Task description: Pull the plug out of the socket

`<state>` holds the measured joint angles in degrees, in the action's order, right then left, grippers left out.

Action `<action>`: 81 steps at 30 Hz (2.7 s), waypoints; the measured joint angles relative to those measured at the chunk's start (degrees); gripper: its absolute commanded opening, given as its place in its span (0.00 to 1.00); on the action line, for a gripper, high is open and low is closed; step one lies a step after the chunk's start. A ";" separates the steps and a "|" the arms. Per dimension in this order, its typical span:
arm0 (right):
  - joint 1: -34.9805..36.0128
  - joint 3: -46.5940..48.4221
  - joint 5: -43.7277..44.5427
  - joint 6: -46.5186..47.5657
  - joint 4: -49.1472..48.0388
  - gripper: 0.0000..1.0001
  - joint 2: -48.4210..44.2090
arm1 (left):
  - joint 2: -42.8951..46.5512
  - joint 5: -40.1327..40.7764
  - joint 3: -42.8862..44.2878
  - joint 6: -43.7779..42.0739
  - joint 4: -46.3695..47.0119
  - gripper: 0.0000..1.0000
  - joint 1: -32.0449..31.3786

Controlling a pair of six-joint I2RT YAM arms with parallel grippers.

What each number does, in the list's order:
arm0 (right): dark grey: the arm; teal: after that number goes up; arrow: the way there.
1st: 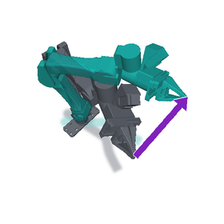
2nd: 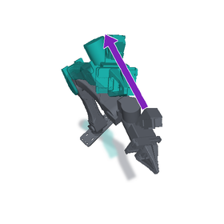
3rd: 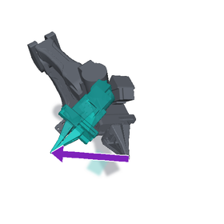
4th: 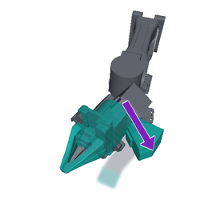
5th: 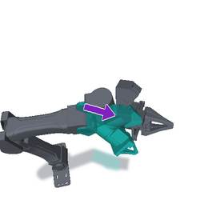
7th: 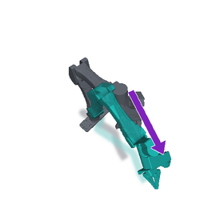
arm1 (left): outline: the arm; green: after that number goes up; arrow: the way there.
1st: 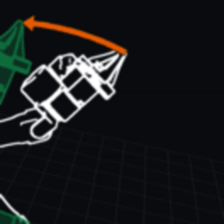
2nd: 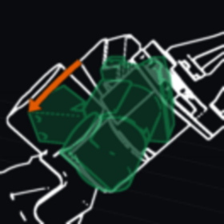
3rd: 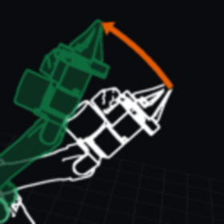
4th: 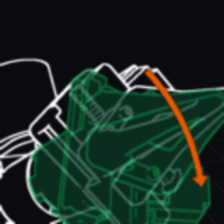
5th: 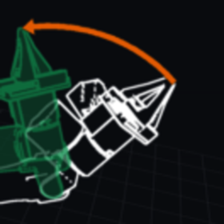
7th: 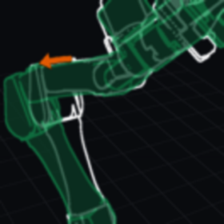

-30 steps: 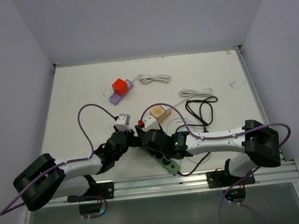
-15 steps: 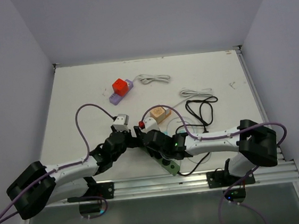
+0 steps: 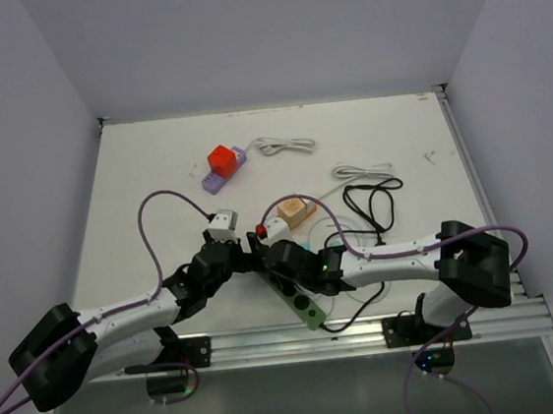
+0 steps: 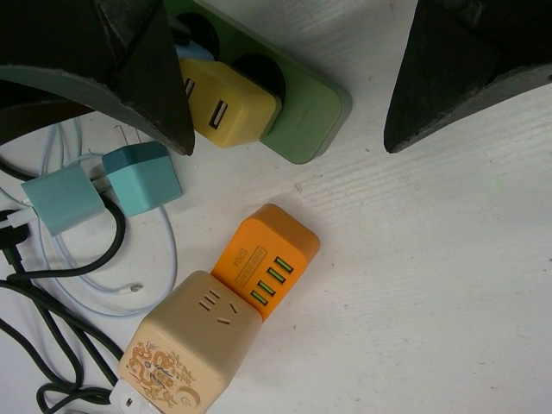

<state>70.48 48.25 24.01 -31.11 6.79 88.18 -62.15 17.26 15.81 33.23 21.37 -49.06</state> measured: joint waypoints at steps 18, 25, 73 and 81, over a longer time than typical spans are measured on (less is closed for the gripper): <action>-0.04 -0.02 0.04 0.07 0.00 0.00 0.00 | 5.01 -1.77 0.24 -1.95 -3.45 0.94 3.67; -0.02 -0.02 0.02 0.13 0.04 0.00 0.00 | 4.96 -4.72 -3.67 -0.61 0.66 0.92 3.69; -3.10 3.98 -4.00 -3.28 7.52 0.00 0.46 | -15.26 -4.33 -10.80 10.75 36.41 0.67 2.38; -4.31 3.08 -6.84 -3.58 7.15 0.00 -0.74 | -15.61 -4.94 -10.38 10.73 37.07 0.63 2.01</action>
<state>66.17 51.33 17.17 -34.70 13.93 87.44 -77.76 12.32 5.43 43.97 58.43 -47.05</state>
